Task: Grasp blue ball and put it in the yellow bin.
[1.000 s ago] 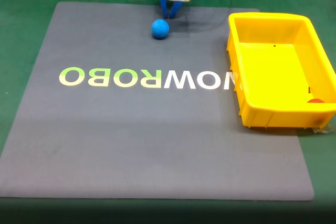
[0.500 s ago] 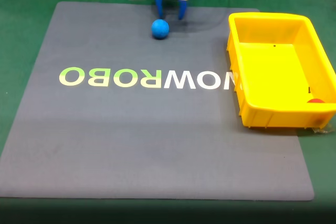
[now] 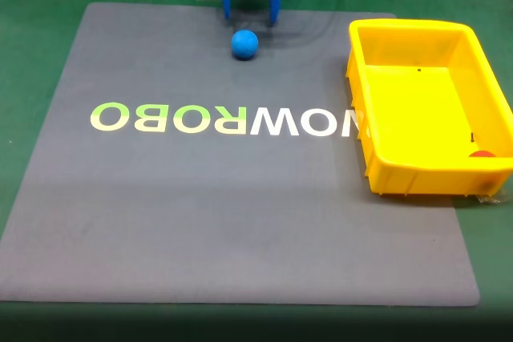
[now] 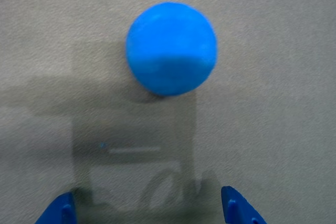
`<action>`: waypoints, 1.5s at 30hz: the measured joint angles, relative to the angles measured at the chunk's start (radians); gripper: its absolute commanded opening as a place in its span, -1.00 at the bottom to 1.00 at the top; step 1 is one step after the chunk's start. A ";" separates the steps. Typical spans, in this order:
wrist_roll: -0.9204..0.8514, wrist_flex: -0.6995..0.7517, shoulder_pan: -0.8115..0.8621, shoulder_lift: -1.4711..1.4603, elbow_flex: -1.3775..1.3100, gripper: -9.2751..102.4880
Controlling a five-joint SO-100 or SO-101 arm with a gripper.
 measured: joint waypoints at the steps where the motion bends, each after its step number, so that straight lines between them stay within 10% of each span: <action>1: -0.006 -0.018 0.006 -0.015 0.000 -0.26; 45: 0.153 -0.425 -0.087 -0.991 -0.434 -0.27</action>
